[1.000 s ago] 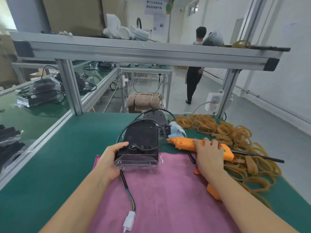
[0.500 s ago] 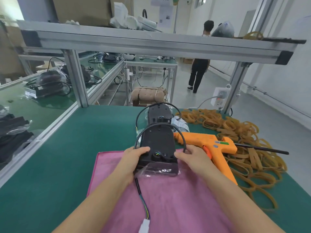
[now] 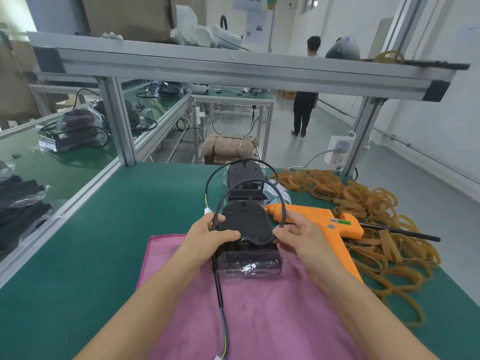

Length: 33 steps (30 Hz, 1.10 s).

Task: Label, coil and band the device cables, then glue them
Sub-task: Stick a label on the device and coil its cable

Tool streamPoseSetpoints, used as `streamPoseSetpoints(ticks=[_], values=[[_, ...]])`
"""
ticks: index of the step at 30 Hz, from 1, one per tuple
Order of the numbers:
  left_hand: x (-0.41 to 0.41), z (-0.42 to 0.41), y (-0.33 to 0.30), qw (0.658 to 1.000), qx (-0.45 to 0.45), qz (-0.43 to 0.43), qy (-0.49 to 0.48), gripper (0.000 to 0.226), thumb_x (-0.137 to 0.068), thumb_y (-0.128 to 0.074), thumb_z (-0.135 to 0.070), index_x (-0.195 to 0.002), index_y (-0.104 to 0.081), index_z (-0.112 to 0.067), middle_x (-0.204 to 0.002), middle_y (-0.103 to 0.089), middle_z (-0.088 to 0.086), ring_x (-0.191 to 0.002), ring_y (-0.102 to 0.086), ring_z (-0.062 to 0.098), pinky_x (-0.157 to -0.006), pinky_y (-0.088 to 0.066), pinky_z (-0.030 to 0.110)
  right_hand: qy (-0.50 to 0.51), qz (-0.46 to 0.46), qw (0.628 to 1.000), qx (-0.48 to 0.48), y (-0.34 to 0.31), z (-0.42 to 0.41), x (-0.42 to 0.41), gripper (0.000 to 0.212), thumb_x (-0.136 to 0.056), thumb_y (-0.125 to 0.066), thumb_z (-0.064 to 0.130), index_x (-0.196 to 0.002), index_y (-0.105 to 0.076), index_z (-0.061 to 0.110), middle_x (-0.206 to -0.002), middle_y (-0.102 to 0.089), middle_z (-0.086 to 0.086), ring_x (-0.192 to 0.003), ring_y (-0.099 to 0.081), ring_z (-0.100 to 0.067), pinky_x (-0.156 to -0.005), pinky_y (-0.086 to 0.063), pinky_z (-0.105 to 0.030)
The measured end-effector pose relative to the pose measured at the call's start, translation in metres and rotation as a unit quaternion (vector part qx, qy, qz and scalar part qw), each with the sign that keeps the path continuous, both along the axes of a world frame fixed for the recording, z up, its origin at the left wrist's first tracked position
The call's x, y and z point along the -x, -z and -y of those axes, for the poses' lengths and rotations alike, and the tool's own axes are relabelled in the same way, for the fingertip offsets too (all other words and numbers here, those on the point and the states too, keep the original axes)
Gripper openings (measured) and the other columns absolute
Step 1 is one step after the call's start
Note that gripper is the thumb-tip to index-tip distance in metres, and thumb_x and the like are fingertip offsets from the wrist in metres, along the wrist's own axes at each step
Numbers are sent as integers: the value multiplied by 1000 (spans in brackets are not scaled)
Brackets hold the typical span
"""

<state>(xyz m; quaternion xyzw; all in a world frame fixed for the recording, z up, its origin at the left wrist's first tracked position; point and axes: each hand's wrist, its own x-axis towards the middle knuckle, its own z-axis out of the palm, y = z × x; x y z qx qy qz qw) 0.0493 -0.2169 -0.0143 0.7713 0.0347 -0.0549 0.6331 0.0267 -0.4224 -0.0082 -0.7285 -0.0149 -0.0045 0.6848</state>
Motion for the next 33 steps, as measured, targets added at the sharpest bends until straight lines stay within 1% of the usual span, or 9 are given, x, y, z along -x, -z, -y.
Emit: streamPoseSetpoints(ticks=[6,8,11,14,18,21,24,29,33], values=[[4,-9,0,999,-43,25,15,51,-52,-76,-39,-96,-61,-17,-89,-58,-4,-81,-54,14,-76,-42,24,-62,13,998,12,8,4,4,40,-92,-60,4,-119,-64,33,-97,-70,-24,-94,-69,-28,-88,-55,-34],[7,-9,3,998,-45,29,32,54,-53,-78,-40,-100,-60,-21,-99,-60,-4,-89,-57,14,-78,-44,23,-71,49,994,60,6,6,-1,43,-90,-61,7,-117,-64,41,-84,-70,-13,-82,-66,-24,-87,-50,-33],[10,-7,6,998,-29,32,55,56,-62,-86,-27,-110,-58,-24,-113,-59,2,-96,-61,14,-78,-45,18,-106,81,985,105,-1,6,-11,43,-85,-63,14,-115,-64,45,-73,-55,-8,-72,-45,-21,-78,-40,-33],[9,-7,6,997,-9,45,61,52,-73,-82,-7,-115,-56,-20,-112,-63,4,-89,-67,7,-73,-51,14,-138,77,983,90,-6,3,-21,39,-81,-65,13,-113,-68,35,-71,-56,-10,-72,-48,-21,-81,-43,-32],[8,-6,4,997,-1,45,62,55,-72,-81,1,-118,-54,-14,-115,-63,10,-97,-66,17,-87,-54,27,-123,68,974,177,-5,-5,-28,38,-81,-68,1,-109,-70,28,-68,-63,6,-67,-54,-8,-73,-46,-21],[5,-6,4,998,-4,35,48,59,-68,-83,2,-118,-53,-11,-111,-64,8,-85,-67,9,-73,-52,16,-78,52,947,307,-3,-8,-32,49,-78,-76,11,-123,-63,27,-81,-51,11,-69,-45,-4,-69,-39,-19],[-3,-5,3,1000,17,20,15,65,-69,-84,-1,-121,-46,-13,-105,-60,3,-74,-64,-2,-61,-48,9,-45,-3,949,313,-2,-8,-39,74,-79,-77,13,-144,-42,23,-92,-48,8,-74,-47,-6,-70,-39,-20],[-37,-1,-11,995,-37,58,-74,50,-93,-60,-20,-141,-43,-16,-129,-57,6,-112,-58,21,-102,-44,38,8,92,887,452,3,-24,-41,31,-95,-47,17,-124,-55,13,-100,-54,-7,-95,-52,-26,-76,-38,-35],[-57,6,-18,985,-135,91,-50,30,-96,-51,-13,-121,-68,-16,-107,-71,7,-82,-61,13,-85,-46,26,37,114,828,548,4,-33,-44,36,-100,-38,20,-133,-50,20,-113,-58,-8,-103,-57,-30,-76,-45,-36]])
